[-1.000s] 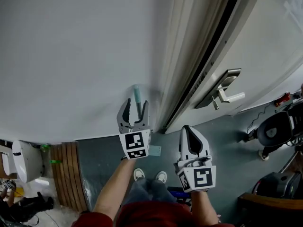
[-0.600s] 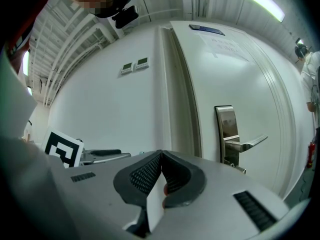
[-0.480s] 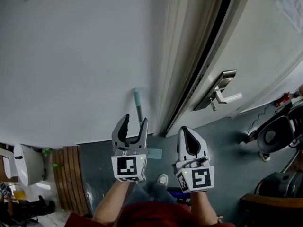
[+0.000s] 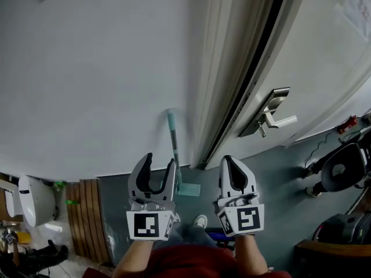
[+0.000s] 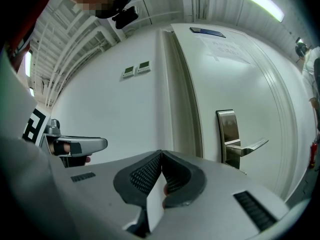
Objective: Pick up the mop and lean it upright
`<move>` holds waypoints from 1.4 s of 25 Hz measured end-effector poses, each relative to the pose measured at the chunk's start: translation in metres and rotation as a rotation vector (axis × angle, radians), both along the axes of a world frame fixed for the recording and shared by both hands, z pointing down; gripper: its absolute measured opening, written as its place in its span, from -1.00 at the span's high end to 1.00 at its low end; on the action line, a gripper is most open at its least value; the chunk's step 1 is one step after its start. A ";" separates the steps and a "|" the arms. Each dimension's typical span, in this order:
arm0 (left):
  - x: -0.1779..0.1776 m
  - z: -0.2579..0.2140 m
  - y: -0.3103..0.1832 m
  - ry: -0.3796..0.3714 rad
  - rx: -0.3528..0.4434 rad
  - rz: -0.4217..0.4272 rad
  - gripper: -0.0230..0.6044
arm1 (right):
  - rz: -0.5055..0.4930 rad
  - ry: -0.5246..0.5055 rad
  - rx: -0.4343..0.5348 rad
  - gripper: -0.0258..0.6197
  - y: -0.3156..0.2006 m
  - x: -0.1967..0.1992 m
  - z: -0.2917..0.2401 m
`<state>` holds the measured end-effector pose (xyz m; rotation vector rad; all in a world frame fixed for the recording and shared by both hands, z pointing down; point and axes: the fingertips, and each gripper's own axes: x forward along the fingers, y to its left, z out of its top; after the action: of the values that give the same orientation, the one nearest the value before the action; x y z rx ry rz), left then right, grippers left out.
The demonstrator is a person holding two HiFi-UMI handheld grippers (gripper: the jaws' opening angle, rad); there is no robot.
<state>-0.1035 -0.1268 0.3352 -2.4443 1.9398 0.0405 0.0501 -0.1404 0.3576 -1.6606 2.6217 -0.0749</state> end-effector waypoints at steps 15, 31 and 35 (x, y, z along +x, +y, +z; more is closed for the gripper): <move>-0.003 -0.004 0.007 -0.016 0.005 -0.008 0.65 | 0.008 -0.010 0.013 0.87 0.006 0.007 -0.008; 0.010 0.002 0.001 0.020 -0.004 0.024 0.88 | 0.001 0.035 0.038 0.87 0.013 0.011 -0.019; 0.013 0.003 0.000 0.023 -0.007 0.029 0.88 | -0.004 0.035 0.040 0.87 0.012 0.012 -0.021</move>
<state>-0.0904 -0.1264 0.3380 -2.4871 1.9164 0.0629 0.0616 -0.1284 0.3367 -1.6592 2.6333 0.0055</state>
